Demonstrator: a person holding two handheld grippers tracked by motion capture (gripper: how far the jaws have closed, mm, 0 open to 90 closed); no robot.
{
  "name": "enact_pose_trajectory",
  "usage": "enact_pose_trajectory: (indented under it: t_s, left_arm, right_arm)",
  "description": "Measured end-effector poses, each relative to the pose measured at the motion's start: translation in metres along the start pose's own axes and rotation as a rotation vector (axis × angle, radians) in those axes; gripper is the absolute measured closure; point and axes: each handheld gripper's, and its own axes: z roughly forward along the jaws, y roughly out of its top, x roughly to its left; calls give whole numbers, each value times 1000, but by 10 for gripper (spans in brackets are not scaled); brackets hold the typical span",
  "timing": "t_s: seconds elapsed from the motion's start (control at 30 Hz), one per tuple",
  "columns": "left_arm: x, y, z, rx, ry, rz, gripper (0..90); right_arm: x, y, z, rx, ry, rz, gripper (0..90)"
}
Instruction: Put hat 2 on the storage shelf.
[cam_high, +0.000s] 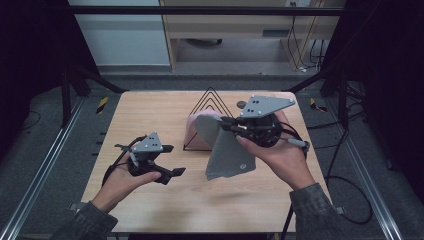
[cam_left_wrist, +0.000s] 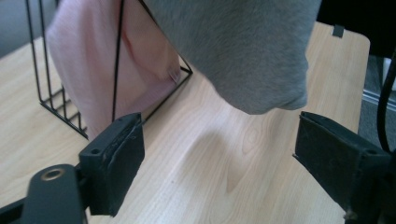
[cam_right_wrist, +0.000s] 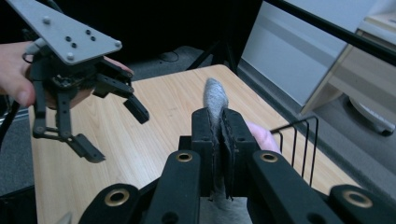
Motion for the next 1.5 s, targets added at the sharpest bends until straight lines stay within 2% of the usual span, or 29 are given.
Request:
enact_pose_trajectory:
  t_s: [0.2,0.33,0.53,0.63,0.7,0.77,0.83,0.9,1.03,1.23,1.37,1.5]
  left_arm:
    - [0,10,-3,-29,12,3,211]
    - [1,18,-1,-25,14,16,248]
    - [6,31,13,-16,13,7,322]
    - [6,36,21,-5,16,21,350]
    - [7,38,27,3,23,33,420]
    - [7,41,31,-1,30,43,564]
    - [8,44,35,2,18,38,727]
    - [8,47,36,7,14,40,826]
    - [5,56,26,34,9,77,861]
    - [-2,83,2,53,45,148,860]
    - [-2,104,-13,45,72,171,861]
    - [6,122,-27,27,98,169,861]
  right_arm:
    - [7,16,0,-16,11,-10,850]
    - [10,19,4,-11,21,-16,850]
    - [13,20,6,-12,36,-14,850]
    - [13,20,5,-16,38,-13,849]
    - [12,19,3,-15,35,-10,849]
    - [11,17,2,-12,30,-5,849]
    - [8,14,0,-8,22,8,850]
    - [4,9,-2,-6,9,30,849]
    - [-3,0,-10,2,-26,64,849]
    - [-17,-6,-19,2,-72,108,849]
    - [-23,1,-25,-24,-87,124,848]
    - [-31,14,-27,-48,-93,127,847]
